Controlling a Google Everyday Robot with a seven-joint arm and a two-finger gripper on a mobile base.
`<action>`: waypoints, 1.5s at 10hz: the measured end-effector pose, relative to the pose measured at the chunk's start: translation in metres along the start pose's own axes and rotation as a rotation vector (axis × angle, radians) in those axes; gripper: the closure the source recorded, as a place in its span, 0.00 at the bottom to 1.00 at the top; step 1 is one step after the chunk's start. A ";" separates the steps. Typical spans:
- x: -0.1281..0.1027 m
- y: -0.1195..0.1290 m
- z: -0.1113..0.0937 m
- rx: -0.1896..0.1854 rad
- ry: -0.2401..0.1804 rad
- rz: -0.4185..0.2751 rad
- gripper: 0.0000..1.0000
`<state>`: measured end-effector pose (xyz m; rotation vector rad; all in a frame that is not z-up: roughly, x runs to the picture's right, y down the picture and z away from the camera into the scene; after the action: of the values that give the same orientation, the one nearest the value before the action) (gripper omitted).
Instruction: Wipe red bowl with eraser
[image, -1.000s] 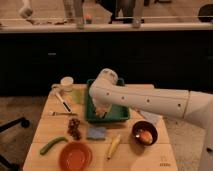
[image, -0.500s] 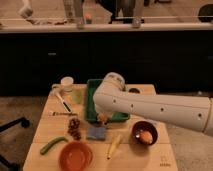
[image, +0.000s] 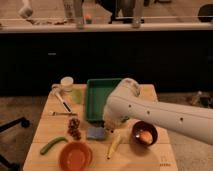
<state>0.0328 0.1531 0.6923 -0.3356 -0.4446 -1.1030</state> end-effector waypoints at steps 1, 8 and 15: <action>-0.008 0.004 -0.001 0.003 -0.003 -0.004 1.00; -0.022 0.011 -0.003 0.002 -0.004 -0.009 1.00; -0.074 -0.025 0.005 -0.062 -0.015 -0.233 1.00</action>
<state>-0.0185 0.2025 0.6601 -0.3532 -0.4718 -1.3443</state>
